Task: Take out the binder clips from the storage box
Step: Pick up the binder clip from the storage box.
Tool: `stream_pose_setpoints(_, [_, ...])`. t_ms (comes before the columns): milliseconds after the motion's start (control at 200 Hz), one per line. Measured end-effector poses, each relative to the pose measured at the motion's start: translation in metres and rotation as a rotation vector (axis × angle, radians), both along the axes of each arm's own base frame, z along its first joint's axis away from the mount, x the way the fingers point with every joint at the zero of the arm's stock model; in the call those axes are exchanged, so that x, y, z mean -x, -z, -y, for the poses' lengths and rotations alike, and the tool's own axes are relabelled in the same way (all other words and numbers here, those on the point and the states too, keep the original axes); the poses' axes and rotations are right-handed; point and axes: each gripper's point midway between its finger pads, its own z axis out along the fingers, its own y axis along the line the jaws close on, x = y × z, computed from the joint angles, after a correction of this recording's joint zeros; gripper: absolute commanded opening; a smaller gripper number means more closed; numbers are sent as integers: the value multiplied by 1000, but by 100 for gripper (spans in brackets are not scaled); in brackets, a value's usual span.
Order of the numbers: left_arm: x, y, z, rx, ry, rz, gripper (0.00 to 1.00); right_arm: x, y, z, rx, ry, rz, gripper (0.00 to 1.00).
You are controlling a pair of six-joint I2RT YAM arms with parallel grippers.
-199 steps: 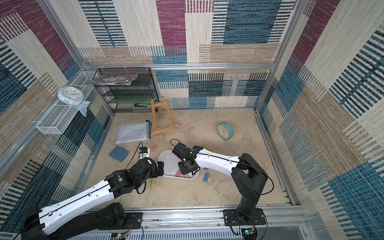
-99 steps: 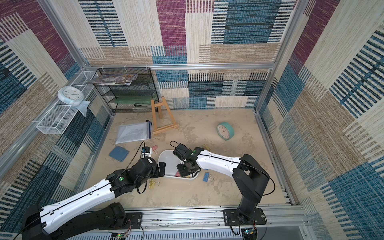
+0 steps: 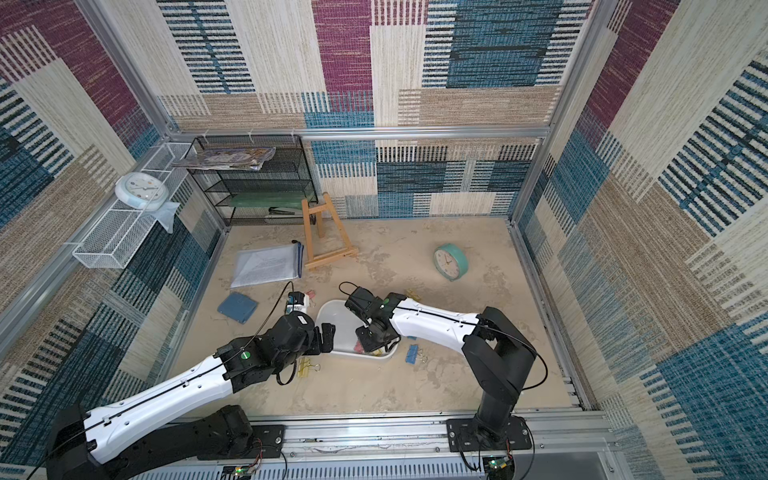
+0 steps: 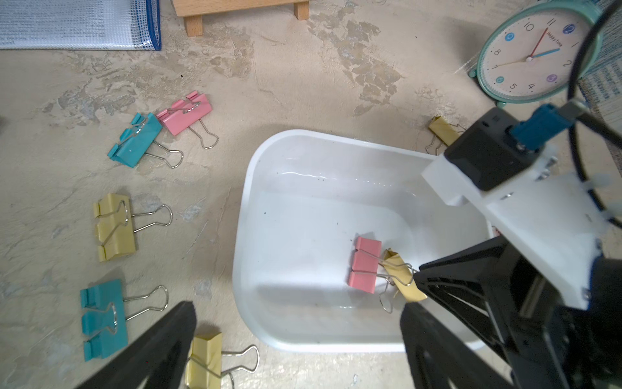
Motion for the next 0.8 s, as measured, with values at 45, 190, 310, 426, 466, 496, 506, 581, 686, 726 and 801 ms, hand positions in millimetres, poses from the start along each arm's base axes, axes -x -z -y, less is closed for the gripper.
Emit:
stream_pose_setpoints(45, [0, 0, 0, 0, 0, 0, 99, -2, 0, 2, 10, 1, 11, 8])
stream_pose_setpoints(190, [0, -1, 0, 1, 0, 1, 99, -2, 0, 1, 10, 0, 11, 2])
stream_pose_setpoints(310, [0, -2, 0, 3, 1, 4, 99, -5, -3, 2, 13, 5, 27, 0])
stream_pose_setpoints(426, [-1, -3, 1, 4, 4, 4, 99, -10, -12, 6, 21, 18, 61, 0])
stream_pose_setpoints(466, [-1, -3, 3, 4, 7, 3, 99, -12, -16, 7, 25, 28, 79, 0])
stream_pose_setpoints(496, [-1, -3, 4, 6, 11, 1, 99, -14, -18, 9, 29, 34, 90, 0])
stream_pose_setpoints(506, [-1, -3, 4, 7, 12, 0, 99, -14, -19, 9, 30, 37, 92, 0])
stream_pose_setpoints(581, [-2, -4, 8, 11, 23, -6, 99, -19, -24, 12, 38, 53, 120, 0])
stream_pose_setpoints(686, [-3, -4, 11, 10, 31, -10, 99, -22, -29, 16, 45, 73, 145, 0])
stream_pose_setpoints(726, [-3, -3, 13, 10, 39, -17, 99, -24, -30, 17, 49, 80, 153, 0])
stream_pose_setpoints(801, [-3, -2, 16, 12, 50, -29, 99, -25, -30, 18, 57, 88, 163, 0])
